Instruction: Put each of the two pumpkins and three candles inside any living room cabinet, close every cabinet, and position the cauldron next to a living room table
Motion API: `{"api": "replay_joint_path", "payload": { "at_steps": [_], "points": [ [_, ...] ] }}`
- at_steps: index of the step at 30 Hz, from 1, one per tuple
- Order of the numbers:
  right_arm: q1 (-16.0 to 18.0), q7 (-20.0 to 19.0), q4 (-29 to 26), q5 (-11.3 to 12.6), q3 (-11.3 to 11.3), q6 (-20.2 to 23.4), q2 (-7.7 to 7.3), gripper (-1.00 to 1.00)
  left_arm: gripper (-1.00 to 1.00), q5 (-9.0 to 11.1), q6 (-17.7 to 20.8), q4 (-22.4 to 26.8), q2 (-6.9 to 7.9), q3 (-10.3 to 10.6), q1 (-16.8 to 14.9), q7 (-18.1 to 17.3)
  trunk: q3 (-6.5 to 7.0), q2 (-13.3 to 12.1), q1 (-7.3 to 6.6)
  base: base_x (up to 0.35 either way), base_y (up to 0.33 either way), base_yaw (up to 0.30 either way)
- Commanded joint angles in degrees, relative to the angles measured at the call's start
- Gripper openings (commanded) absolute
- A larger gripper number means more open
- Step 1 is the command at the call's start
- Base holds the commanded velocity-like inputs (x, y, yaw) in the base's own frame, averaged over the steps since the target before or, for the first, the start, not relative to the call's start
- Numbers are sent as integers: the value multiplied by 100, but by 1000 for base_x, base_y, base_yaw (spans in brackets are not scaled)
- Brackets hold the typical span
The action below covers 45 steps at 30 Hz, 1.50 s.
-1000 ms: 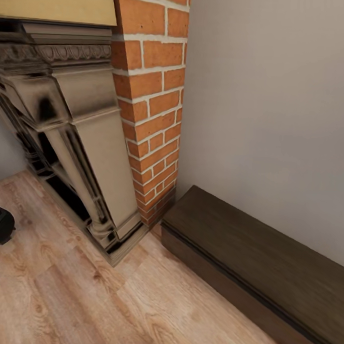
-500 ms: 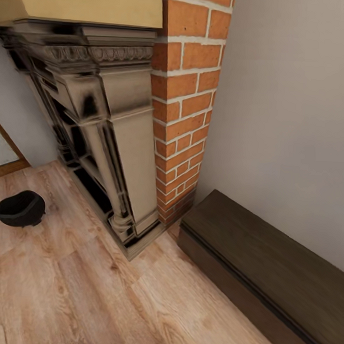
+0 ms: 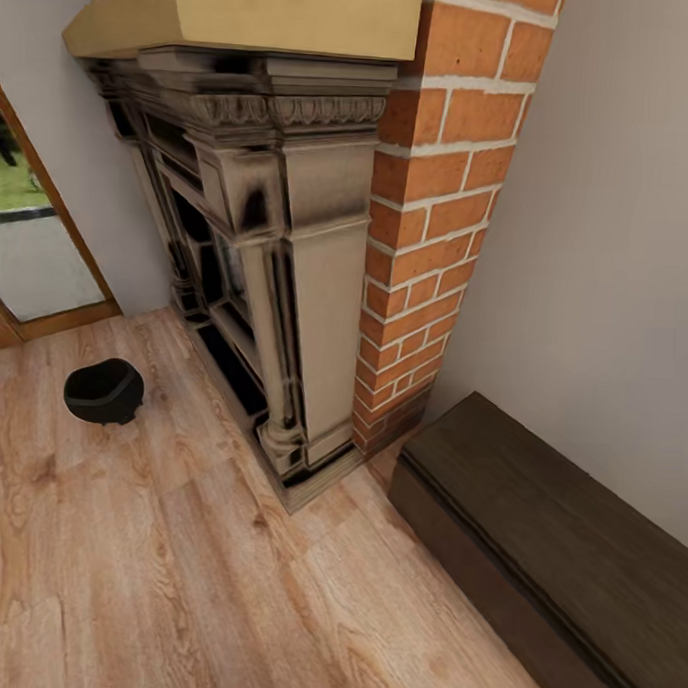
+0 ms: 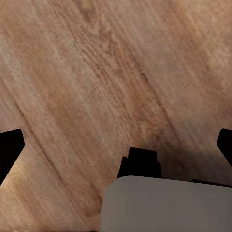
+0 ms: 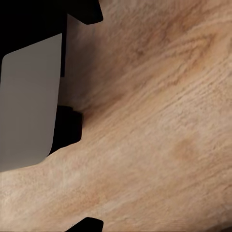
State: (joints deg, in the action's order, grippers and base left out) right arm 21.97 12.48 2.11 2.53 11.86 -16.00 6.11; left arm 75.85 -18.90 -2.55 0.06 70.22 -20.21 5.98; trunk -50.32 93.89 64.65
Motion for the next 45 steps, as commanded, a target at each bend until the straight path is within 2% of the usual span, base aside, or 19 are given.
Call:
{"api": "replay_joint_path", "payload": {
  "at_steps": [1, 16, 18, 23, 36, 42, 45],
  "points": [
    [0, 0, 2, 1, 1, 0, -2, 100, 100, 0, 0, 0, 1, -3, 0, 0, 0, 0, 0, 0, 0, 290],
    [1, 33, 27, 39, -1, 70, -16, 100, 100, 3, 0, 5, -15, -6, 0, 0, 0, 0, 0, 0, 0, 290],
    [0, 57, 63, 35, 1, 87, -9, 100, 100, 6, 0, 18, -112, -5, 0, -3, 0, 0, 0, 0, 0, 290],
    [0, 58, 77, 36, 1, 55, -11, 100, 100, 7, 0, 21, -129, -8, 0, -3, 0, 0, 0, 0, 0, 290],
    [-149, -230, 18, 73, -34, 11, -318, 100, 100, 18, 15, 85, -221, -17, 0, -8, 16, 0, 0, 0, 0, 290],
    [-156, -243, 9, 74, -43, 9, -331, 100, 100, 18, 35, 88, -228, -17, 0, -9, 34, 0, 0, 0, 0, 290],
    [-155, -238, 9, 79, -43, 9, -340, 100, 100, 20, 190, 88, -226, -19, 0, -20, 43, 0, 0, 0, 0, 290]
  ]
}}
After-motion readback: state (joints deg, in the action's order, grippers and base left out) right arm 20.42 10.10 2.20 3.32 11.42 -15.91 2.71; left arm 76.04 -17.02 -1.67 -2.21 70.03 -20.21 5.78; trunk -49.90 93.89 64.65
